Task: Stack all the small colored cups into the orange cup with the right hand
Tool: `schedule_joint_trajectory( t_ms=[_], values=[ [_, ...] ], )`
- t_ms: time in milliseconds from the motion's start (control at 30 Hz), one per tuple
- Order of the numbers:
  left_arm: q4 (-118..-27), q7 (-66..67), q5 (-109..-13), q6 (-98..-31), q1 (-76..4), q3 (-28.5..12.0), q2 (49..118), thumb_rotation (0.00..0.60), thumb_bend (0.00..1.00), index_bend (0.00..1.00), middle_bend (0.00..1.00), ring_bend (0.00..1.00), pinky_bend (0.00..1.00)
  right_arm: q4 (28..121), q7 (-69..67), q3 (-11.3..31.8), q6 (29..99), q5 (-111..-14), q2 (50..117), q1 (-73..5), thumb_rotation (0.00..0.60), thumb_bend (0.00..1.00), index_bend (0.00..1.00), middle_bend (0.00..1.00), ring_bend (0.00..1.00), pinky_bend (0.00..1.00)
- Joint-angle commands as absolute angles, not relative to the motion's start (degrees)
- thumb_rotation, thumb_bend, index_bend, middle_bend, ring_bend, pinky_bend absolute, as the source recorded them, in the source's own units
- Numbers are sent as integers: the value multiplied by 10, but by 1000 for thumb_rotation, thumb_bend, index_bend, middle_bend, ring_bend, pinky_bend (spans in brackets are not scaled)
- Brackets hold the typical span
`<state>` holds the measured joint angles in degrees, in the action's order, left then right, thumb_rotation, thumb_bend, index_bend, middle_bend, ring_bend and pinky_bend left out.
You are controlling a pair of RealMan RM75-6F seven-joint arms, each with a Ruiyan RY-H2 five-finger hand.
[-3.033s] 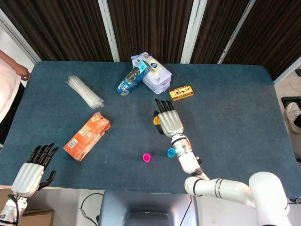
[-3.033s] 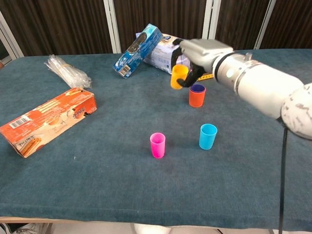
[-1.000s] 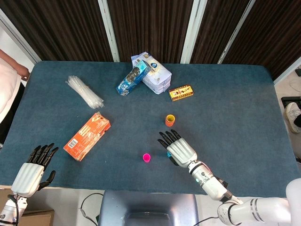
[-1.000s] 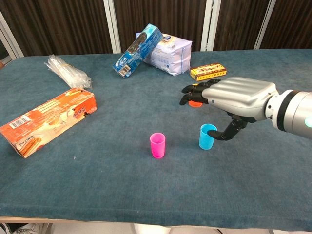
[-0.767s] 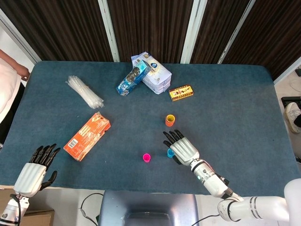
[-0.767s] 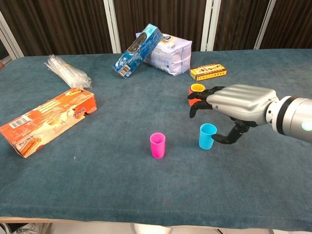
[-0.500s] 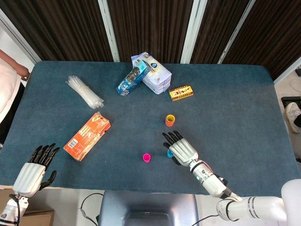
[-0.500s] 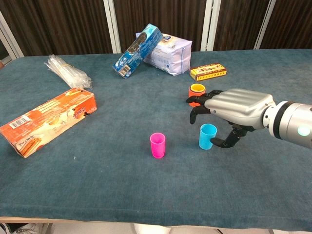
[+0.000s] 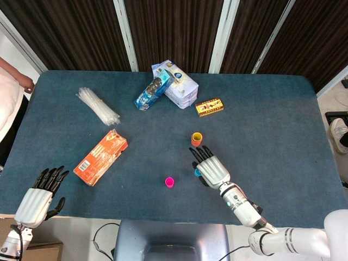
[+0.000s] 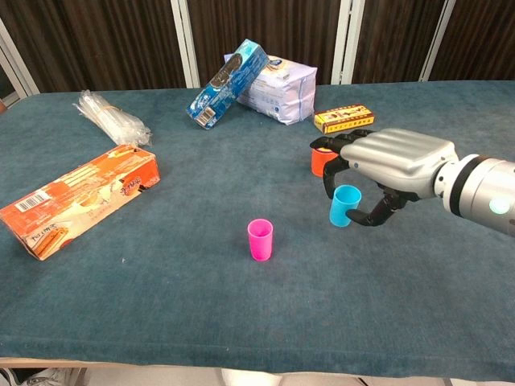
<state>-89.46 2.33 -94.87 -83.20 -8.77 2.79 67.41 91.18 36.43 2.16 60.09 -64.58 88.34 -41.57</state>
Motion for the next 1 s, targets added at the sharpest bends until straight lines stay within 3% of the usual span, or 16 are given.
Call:
schedule_joint_trajectory(
  t_ms=[33, 233, 400, 567, 1000],
  values=[
    [-895, 25, -948, -831, -88, 28, 675, 600, 459, 0, 0, 0, 49, 922, 351, 45, 613, -646, 875, -415, 600, 513, 640, 81, 0, 0],
    [-894, 31, -945, -825, -90, 27, 678, 600, 459, 0, 0, 0, 49, 884, 351, 131, 641, -618, 899, -444, 600, 513, 644, 91, 0, 0],
    [-893, 32, -942, -824, -90, 25, 679, 600, 460, 0, 0, 0, 49, 824, 390, 177, 626, -543, 936, -480, 600, 513, 644, 96, 0, 0],
    [-893, 28, -939, -825, -90, 24, 677, 600, 461, 0, 0, 0, 49, 774, 410, 183, 611, -497, 966, -498, 600, 513, 644, 96, 0, 0],
    [-892, 24, -937, -826, -90, 23, 675, 600, 459, 0, 0, 0, 49, 728, 409, 167, 598, -485, 982, -503, 600, 514, 640, 96, 0, 0]
  ],
)
